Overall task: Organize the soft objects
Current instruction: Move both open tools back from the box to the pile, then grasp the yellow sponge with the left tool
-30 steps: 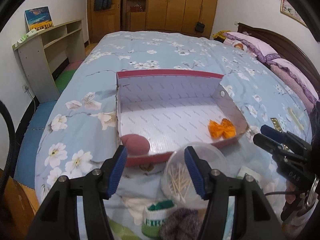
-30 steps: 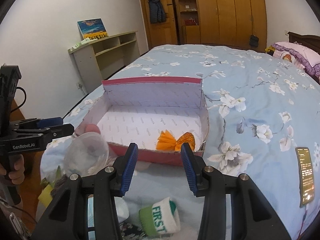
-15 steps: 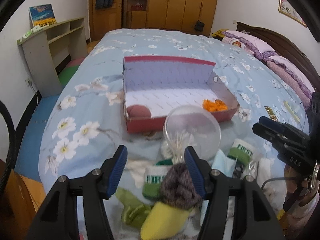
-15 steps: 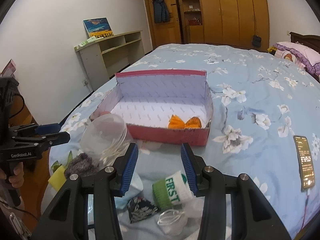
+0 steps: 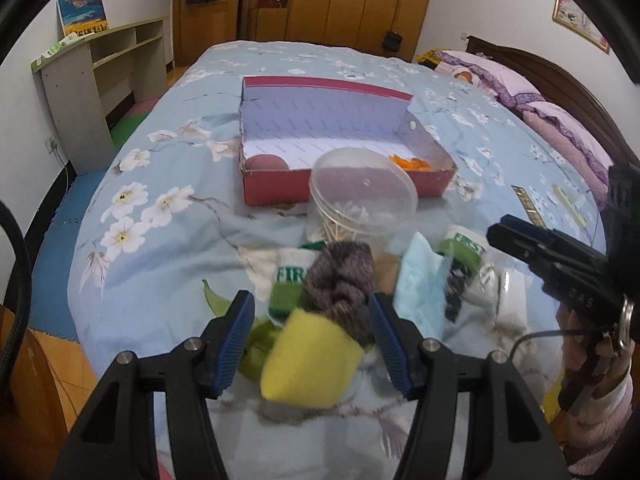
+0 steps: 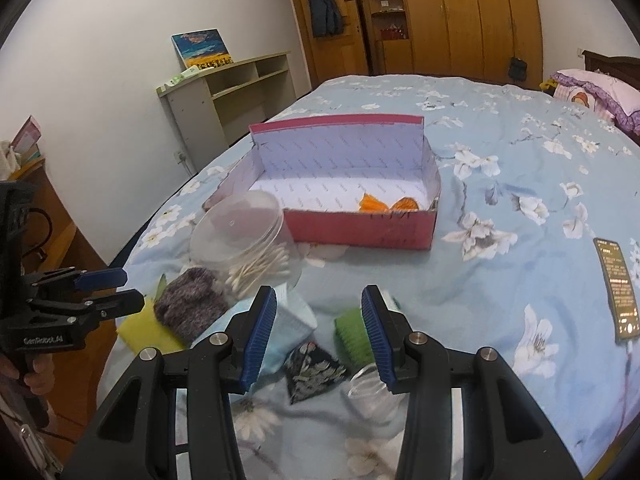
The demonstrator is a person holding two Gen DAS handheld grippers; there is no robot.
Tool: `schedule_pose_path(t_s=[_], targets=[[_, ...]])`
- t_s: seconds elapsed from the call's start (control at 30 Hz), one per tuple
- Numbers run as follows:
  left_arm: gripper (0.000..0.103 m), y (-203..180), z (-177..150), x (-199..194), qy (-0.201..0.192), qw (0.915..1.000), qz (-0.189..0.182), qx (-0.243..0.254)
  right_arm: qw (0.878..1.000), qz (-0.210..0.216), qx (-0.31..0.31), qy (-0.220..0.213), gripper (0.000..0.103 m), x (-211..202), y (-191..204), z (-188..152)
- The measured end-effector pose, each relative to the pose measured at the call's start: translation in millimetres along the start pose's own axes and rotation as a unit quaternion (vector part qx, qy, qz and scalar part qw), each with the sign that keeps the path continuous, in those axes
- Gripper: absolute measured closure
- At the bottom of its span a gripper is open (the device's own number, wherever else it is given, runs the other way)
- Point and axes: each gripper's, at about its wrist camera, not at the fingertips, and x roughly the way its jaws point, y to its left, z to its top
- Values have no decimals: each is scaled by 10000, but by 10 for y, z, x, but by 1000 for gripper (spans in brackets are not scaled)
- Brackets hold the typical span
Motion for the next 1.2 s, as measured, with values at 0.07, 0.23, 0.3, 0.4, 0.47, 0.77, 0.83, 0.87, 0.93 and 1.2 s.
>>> schedule_pose_path(t_s=[0.07, 0.23, 0.3, 0.4, 0.47, 0.77, 0.83, 0.87, 0.93, 1.2], targets=[[40, -16, -70, -36, 14, 10000, -14, 12, 10000, 35, 4, 30, 57, -8, 27, -35], [40, 0, -199, -59, 103, 9999, -40, -107, 9999, 137, 34, 80, 57, -36, 100, -130], [40, 18, -249, -57, 141, 9998, -41, -153, 9998, 163, 32, 103, 57, -43, 124, -160], [40, 50, -307, -55, 191, 9996, -26, -215, 9997, 183, 35, 126, 57, -57, 151, -198], [40, 79, -346, -44, 214, 9994, -19, -265, 9997, 198, 42, 141, 57, -59, 167, -222], [40, 149, -427, 77, 268, 9989, 29, -393, 9993, 272, 24, 272, 57, -27, 237, -314], [40, 144, -430, 99, 254, 9988, -41, -413, 9991, 283, 30, 300, 57, -22, 242, -334], [40, 138, -434, 103, 242, 9988, -84, -419, 9991, 289, 33, 313, 57, -18, 246, -343], [40, 112, -435, 98, 219, 9988, -169, -398, 9990, 295, 34, 340, 57, -10, 250, -361], [41, -12, -446, 64, 70, 9990, -348, -254, 9987, 324, 75, 398, 57, 16, 243, -406]])
